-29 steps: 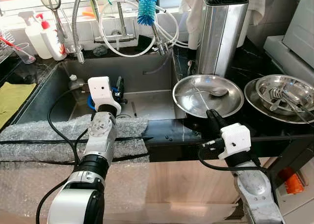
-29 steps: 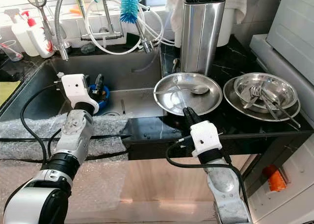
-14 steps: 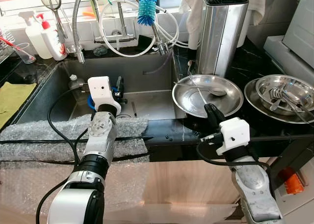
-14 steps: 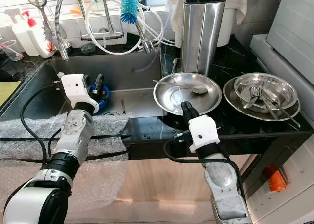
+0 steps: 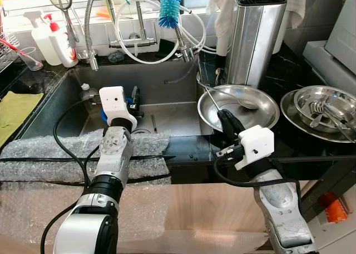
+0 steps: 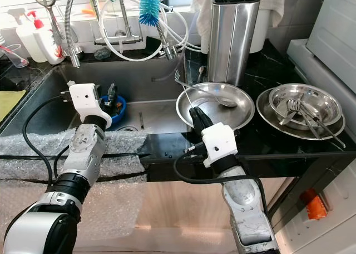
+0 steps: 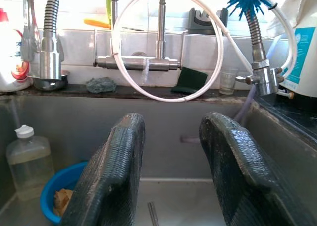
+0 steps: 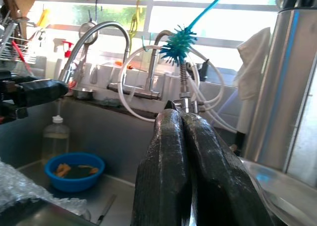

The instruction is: Kitchen organization

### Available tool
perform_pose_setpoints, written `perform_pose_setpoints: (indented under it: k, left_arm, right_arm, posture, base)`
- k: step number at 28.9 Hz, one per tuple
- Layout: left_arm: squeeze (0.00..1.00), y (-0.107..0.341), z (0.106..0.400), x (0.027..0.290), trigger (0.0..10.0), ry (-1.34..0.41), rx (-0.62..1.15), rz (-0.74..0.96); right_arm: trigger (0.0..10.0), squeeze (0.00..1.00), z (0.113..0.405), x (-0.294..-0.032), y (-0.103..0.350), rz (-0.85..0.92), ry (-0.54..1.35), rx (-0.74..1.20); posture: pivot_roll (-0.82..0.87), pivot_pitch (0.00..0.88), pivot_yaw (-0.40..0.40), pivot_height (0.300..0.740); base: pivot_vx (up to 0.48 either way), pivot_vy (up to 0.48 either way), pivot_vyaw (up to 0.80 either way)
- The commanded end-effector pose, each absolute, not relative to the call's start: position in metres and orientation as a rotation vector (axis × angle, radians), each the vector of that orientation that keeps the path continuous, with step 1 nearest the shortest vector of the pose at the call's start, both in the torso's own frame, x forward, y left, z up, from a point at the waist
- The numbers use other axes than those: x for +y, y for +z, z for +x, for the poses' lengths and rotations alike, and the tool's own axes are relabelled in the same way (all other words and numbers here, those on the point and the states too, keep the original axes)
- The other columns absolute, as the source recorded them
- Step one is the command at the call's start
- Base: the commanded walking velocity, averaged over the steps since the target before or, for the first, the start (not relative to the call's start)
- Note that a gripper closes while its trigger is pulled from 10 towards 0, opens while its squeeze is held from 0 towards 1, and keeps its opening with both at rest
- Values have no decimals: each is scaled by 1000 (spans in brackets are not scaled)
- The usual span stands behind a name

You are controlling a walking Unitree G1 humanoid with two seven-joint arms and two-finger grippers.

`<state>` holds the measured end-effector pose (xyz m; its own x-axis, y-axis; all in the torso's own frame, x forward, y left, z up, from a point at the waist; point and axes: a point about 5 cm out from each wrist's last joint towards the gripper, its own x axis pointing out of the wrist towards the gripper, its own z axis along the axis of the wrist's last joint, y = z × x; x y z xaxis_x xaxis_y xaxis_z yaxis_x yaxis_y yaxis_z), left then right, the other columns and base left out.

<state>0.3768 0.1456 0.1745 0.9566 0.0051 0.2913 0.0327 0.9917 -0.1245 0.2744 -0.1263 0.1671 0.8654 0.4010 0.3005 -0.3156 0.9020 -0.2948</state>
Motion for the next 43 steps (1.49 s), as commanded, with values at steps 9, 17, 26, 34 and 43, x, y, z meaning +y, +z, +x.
perform_pose_setpoints:
  k: [9,17,26,34,43]
  left_arm:
    - [0,181,380,150,10000,6,-306,-119]
    - [0,181,380,150,10000,6,-306,-119]
    - [0,181,380,150,10000,6,-306,-119]
    - [0,181,380,150,10000,6,-306,-119]
    - [0,181,380,150,10000,6,-306,-119]
  right_arm:
    - [10000,0,271,-109,185,-202,461,-427]
    - [10000,0,274,-107,194,-151,438,-443]
    - [10000,0,274,-107,194,-151,438,-443]
    - [10000,0,274,-107,194,-151,438,-443]
    - [10000,0,274,-107,194,-151,438,-443]
  posture:
    - [-56,28,101,740]
    - [-56,28,101,740]
    - [-56,28,101,740]
    - [-56,28,101,740]
    - [-56,28,101,740]
  base:
    - [0,0,0]
    - [0,0,0]
    - [0,0,0]
    - [0,0,0]
    - [0,0,0]
